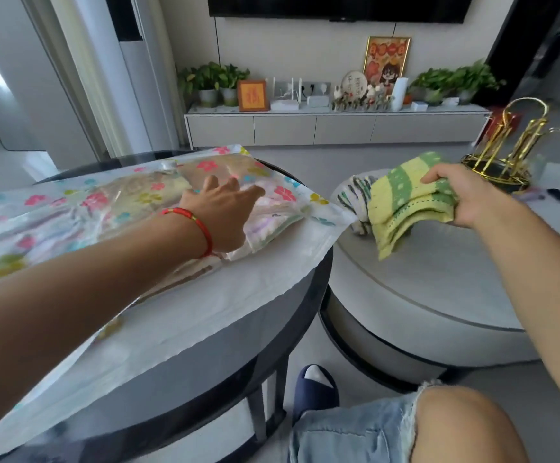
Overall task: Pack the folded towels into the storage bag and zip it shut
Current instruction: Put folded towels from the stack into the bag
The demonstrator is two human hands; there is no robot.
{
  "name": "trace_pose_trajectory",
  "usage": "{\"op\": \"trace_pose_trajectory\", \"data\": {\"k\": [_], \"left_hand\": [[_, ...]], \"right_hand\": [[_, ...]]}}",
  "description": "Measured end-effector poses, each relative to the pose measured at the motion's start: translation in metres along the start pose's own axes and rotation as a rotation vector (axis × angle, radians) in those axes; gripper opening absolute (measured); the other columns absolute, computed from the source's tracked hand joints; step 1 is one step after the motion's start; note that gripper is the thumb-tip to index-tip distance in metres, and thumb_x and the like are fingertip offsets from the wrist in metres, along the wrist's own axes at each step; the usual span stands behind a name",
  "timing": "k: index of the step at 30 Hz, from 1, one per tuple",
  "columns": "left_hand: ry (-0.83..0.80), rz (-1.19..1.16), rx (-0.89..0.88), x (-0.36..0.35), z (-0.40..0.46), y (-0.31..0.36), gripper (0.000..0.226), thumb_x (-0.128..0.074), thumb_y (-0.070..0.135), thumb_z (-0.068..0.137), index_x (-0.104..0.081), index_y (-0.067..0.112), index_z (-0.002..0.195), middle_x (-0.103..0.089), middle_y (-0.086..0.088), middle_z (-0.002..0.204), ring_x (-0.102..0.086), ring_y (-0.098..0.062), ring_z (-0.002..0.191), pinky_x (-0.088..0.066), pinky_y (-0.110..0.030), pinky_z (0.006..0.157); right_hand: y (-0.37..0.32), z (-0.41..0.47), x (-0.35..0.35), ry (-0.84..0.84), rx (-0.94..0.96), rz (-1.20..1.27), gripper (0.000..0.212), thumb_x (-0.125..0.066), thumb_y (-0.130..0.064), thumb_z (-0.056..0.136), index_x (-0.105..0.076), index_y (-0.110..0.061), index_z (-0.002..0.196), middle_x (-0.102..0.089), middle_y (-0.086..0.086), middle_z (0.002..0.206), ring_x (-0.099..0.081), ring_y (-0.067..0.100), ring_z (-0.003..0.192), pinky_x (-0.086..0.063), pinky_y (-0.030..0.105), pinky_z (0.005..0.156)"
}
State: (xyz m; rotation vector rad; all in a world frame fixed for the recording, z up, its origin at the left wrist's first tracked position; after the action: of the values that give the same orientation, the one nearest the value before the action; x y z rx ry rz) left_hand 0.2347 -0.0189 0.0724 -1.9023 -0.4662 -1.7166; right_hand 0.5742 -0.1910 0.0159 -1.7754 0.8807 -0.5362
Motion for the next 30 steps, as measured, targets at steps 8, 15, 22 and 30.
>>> {"op": "trace_pose_trajectory", "data": {"k": [8, 15, 22, 30], "left_hand": [[-0.147, 0.084, 0.224, 0.005, -0.088, -0.096, 0.055, -0.054, 0.018, 0.086, -0.044, 0.014, 0.14, -0.059, -0.012, 0.115, -0.057, -0.031, 0.106, -0.05, -0.038, 0.083], [-0.222, 0.084, 0.356, 0.014, -0.155, -0.154, 0.039, -0.049, 0.016, 0.095, -0.056, 0.004, 0.132, -0.061, -0.015, 0.126, -0.06, -0.03, 0.11, -0.047, -0.034, 0.083], [-0.009, 0.133, 0.418, 0.049, -0.17, -0.188, 0.004, -0.046, 0.011, 0.094, -0.049, 0.014, 0.093, -0.043, -0.004, 0.076, -0.042, -0.017, 0.049, -0.034, -0.025, 0.042], [0.265, 0.123, 0.413, 0.09, -0.157, -0.207, 0.006, -0.043, 0.019, 0.094, -0.047, 0.017, 0.089, -0.037, -0.003, 0.07, -0.049, -0.027, 0.068, -0.027, -0.031, 0.047]], "right_hand": [[0.042, -0.16, -0.013, -0.242, -0.031, 0.116, 0.034, -0.064, -0.016, 0.08, -0.08, -0.011, 0.11, -0.077, 0.019, 0.114, -0.078, 0.034, 0.09, -0.065, 0.047, 0.07], [0.122, -0.234, -0.2, -0.653, -0.2, 0.231, 0.038, -0.065, -0.024, 0.083, -0.079, -0.003, 0.112, -0.075, 0.023, 0.119, -0.076, 0.038, 0.101, -0.063, 0.048, 0.077], [0.157, -0.268, -0.427, -0.869, -0.335, 0.613, 0.04, -0.047, -0.018, 0.095, -0.076, 0.003, 0.114, -0.074, 0.028, 0.114, -0.074, 0.044, 0.1, -0.056, 0.066, 0.089], [0.186, -0.298, -0.535, -0.747, -0.353, 0.83, 0.041, -0.046, -0.015, 0.098, -0.063, -0.009, 0.136, -0.075, 0.018, 0.117, -0.073, 0.034, 0.103, -0.062, 0.044, 0.081]]}}
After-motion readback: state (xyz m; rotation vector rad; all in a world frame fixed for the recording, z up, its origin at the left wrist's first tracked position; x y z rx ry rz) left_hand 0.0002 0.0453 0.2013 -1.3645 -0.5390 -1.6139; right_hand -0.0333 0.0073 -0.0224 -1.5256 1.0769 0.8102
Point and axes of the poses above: each hand's wrist, its own z-axis towards the middle knuckle, its own x-axis out of the back of the hand, y = z × x, the point moved 9 cm from there along z, towards the middle knuckle
